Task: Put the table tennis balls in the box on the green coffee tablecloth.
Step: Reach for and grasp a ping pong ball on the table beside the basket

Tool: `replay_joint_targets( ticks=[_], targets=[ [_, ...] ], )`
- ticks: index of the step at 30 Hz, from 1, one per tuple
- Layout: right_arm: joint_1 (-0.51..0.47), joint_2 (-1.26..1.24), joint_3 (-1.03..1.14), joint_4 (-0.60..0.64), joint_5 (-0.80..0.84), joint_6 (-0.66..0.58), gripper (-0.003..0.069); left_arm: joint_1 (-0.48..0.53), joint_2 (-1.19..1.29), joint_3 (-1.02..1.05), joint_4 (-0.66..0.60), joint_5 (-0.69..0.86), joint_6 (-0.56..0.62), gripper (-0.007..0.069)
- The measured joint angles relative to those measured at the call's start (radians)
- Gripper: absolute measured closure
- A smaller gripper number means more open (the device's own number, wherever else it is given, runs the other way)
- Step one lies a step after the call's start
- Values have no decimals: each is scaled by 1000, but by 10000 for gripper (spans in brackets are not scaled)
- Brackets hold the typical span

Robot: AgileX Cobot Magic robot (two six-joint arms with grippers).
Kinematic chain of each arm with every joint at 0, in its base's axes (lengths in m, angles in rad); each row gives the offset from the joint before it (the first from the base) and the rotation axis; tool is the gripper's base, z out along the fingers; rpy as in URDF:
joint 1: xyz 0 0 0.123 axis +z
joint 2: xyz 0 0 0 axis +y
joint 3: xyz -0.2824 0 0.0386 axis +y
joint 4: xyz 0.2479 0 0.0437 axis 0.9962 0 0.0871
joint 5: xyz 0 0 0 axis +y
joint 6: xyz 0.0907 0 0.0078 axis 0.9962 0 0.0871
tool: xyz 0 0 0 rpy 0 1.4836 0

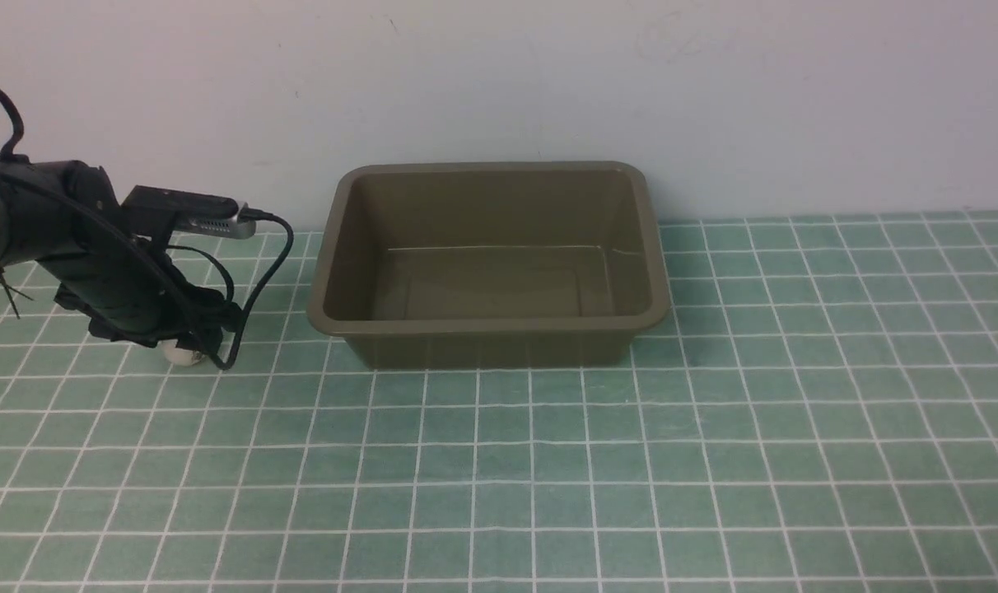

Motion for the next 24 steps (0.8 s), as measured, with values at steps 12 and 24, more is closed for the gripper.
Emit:
replay_joint_targets(
  ticks=[12,24],
  targets=[
    [0,0,0,0,0,0,615,0,1,0,0,-5,0,272],
    [0,0,0,0,0,0,615,-2,-122,-118,-1,112,-3,272]
  ],
)
